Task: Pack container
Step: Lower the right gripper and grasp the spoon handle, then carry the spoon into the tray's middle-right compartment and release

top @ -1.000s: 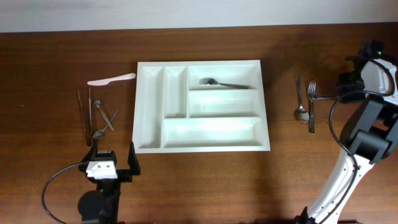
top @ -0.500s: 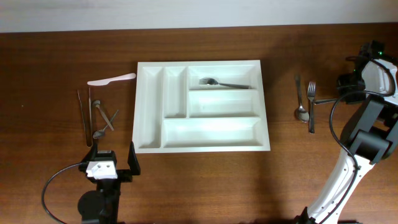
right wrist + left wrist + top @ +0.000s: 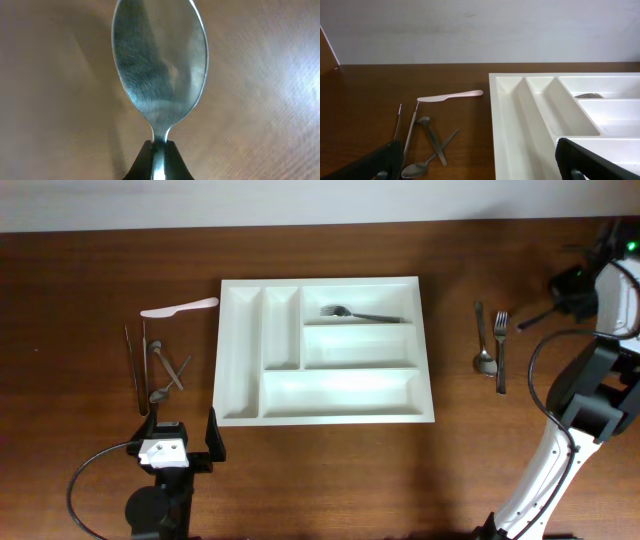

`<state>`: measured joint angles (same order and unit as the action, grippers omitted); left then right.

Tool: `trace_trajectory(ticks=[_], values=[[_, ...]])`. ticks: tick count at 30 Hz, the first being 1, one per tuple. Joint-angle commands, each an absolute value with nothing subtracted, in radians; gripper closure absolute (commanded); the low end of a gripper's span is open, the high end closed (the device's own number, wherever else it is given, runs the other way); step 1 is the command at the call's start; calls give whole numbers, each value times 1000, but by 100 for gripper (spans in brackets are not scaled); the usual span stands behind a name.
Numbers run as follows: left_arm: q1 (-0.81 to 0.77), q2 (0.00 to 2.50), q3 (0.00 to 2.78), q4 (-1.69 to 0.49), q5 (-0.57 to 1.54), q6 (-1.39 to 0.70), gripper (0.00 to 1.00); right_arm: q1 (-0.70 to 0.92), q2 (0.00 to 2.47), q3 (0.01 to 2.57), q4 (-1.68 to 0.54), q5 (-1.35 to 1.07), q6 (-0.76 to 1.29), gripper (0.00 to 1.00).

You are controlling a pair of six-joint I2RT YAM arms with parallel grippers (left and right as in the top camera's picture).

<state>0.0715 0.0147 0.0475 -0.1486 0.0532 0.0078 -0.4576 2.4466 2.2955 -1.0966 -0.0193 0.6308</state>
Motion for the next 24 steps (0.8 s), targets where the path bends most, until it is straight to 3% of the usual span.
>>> trace_trajectory(ticks=[1,11,18,24], values=[[68,6,41,-147,64,23,1,-451,2441,2452,-1115,-123,411,96],[68,6,41,-147,64,23,1,-316,2441,2692,-1188,-667,-196,96],[68,6,41,-147,64,23,1,-122,2441,2691,-1435,-703,-684,96],[68,6,41,-147,64,23,1,19,2441,2691,-1571,-695,-910,96]])
